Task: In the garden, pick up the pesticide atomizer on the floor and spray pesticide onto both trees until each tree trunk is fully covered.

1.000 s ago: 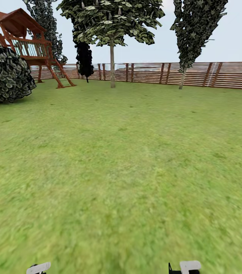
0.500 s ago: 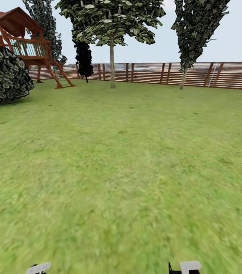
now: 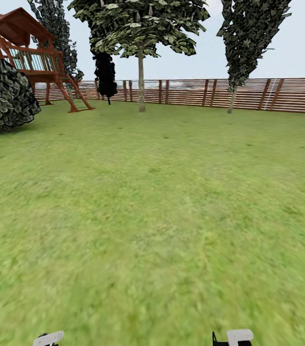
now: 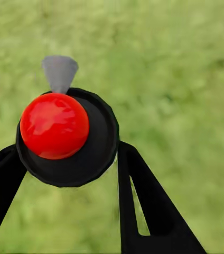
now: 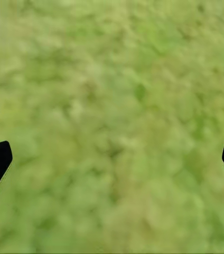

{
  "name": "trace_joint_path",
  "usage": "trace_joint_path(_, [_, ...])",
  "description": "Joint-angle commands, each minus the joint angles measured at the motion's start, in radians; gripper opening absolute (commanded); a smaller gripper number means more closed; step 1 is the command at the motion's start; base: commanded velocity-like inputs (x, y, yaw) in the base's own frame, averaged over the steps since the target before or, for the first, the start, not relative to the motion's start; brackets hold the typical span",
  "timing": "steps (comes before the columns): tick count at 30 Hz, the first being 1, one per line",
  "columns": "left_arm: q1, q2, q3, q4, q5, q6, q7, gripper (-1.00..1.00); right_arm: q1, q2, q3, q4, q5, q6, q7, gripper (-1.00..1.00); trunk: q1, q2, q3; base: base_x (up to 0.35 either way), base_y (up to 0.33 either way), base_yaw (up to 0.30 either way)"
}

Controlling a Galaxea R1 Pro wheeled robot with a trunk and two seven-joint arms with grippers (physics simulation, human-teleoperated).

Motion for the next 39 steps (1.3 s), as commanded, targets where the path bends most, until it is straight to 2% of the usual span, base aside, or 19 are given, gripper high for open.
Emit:
trace_joint_path(1, [-0.001,0.000,0.008,0.001,-0.010,-0.004,0.000,-1.00,-0.001,0.000,-0.005,0.002,0.011,-0.002,-0.006,1.00,0.000,0.000,-0.001,0.338,0.000,0.000])
trace_joint_path(39, [-0.001,0.000,0.008,0.001,-0.010,-0.004,0.000,-1.00,-0.001,0.000,-0.005,0.002,0.011,-0.002,-0.006,1.00,0.000,0.000,-0.001,0.338,0.000,0.000])
